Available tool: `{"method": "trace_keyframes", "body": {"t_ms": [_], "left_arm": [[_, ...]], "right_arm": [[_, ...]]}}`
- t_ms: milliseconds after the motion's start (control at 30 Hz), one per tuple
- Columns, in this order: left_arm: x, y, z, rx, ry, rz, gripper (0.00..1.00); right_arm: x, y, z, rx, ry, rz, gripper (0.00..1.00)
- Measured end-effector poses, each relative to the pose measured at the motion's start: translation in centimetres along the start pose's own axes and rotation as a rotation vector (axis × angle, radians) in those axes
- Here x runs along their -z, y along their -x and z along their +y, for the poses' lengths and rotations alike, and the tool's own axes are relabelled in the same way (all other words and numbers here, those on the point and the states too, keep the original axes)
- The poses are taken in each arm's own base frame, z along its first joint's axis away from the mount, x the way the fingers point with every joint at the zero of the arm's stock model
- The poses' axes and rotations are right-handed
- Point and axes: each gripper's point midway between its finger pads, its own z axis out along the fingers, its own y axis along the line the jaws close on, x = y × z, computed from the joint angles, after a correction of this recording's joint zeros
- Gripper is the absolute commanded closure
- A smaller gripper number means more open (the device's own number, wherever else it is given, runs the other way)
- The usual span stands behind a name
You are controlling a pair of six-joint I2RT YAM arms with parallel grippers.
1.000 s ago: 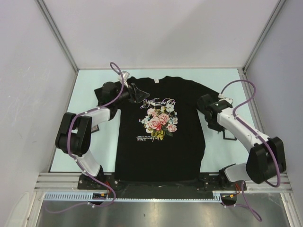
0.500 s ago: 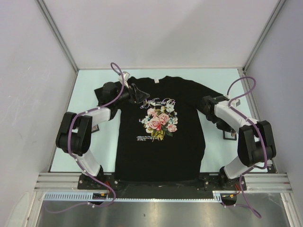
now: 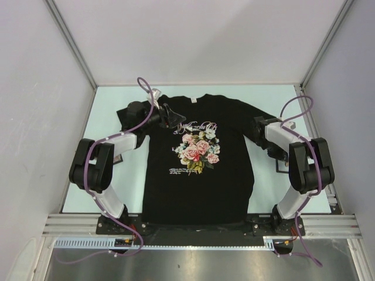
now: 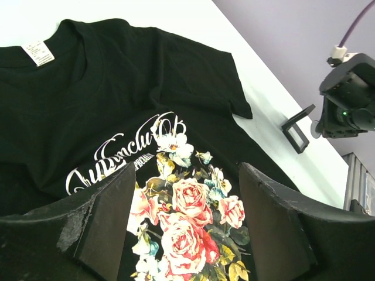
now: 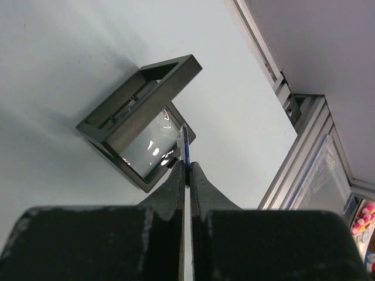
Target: Remove the brooch from the garment
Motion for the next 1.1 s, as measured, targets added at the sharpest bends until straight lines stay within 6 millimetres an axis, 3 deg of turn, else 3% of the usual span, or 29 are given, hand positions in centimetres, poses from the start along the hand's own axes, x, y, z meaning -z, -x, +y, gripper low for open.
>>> {"method": "trace_keyframes", "body": {"t_ms": [400,833,1000,1100], "left_arm": [[0.0,-0.2,0.2,-0.009,0.006,0.012,0.25],[0.1,-0.5,0.3,-0.012,0.012,0.023,0.25],[0.1,-0.5,0.4,-0.010,0.013,0.026,0.25],[0.1,-0.6,0.4,-0.008,0.014,0.028,0.24]], "right_arm": [[-2.1,-0.1,0.5,0.027,-0.058,0.015,0.98],[-2.8,-0.4,1.1,0.050,-0.067,0.020,0.90],[-2.9,-0.5,1.2,0.057,-0.072,0.023,0.83],[-2.9,-0.6,1.3,0.062,-0.070,0.021,0.73]]}}
